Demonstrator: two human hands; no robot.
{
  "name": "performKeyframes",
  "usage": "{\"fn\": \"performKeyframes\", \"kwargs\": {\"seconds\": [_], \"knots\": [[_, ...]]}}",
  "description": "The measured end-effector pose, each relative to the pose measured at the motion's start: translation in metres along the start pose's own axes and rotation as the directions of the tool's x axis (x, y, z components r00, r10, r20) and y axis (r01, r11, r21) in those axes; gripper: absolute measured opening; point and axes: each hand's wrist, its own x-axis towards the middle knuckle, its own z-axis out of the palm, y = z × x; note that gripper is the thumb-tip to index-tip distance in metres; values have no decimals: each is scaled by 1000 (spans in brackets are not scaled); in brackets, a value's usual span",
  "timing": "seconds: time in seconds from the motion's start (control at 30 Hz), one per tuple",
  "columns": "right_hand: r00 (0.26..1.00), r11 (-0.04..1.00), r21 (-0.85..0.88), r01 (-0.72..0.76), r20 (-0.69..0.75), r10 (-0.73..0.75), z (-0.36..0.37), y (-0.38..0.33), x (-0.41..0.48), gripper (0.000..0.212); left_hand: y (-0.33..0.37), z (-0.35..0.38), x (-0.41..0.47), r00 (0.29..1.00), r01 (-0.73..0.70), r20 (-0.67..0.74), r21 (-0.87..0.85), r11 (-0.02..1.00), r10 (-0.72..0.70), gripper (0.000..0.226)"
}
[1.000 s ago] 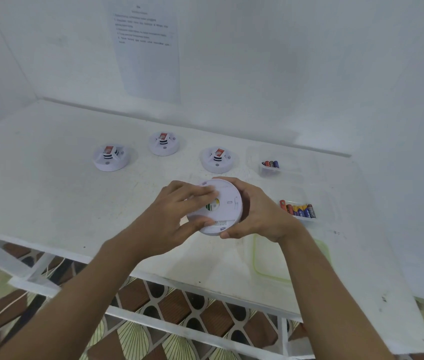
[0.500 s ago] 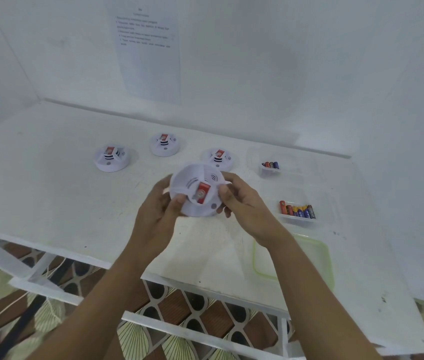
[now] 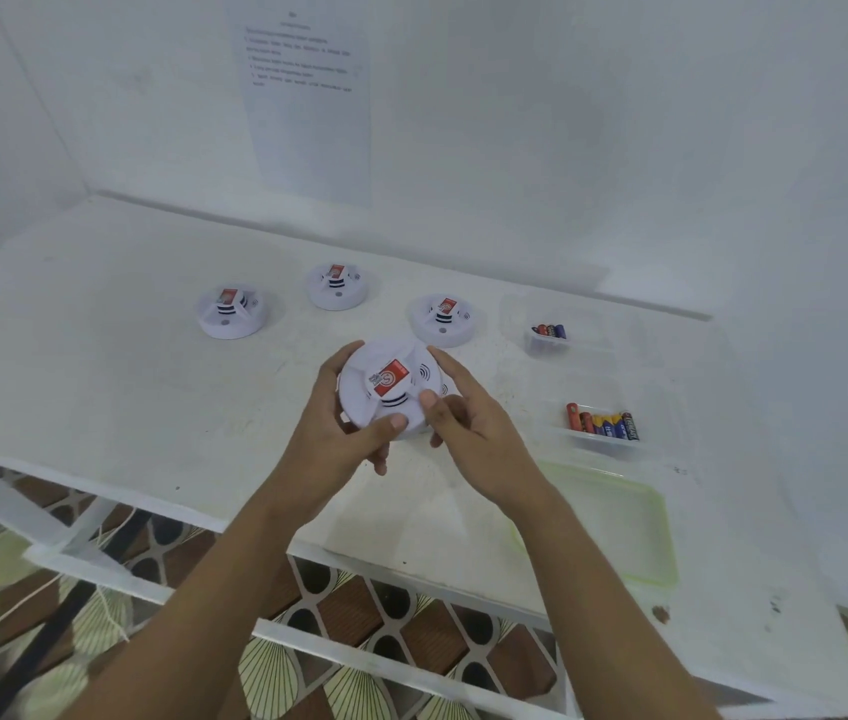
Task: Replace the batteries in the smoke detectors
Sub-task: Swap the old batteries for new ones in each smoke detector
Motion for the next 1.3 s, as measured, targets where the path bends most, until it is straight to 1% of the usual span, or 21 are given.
{"fn": "performKeyframes", "kwargs": {"seconds": [0.47,0.77,0.93,1.3], "knots": [[999,1000,-4,-22,-27,22,5,6,-6,51,-11,0,1,1000,-8,11,26,1000,8,74],[1000,1000,-5,-21,-16,21,4,4,-6,53,-17,-4,3,1000,-7,0,35,999,7,80],[1000,1000,-1,-28,-3,28,4,4,-6,52,-19,-7,4,1000,-2,-15,86,996,4,83],[1000,999,-23,-27,-8,26,6,3,-4,52,-14,-6,3,1000,-9,6,26,1000,8,78]]}}
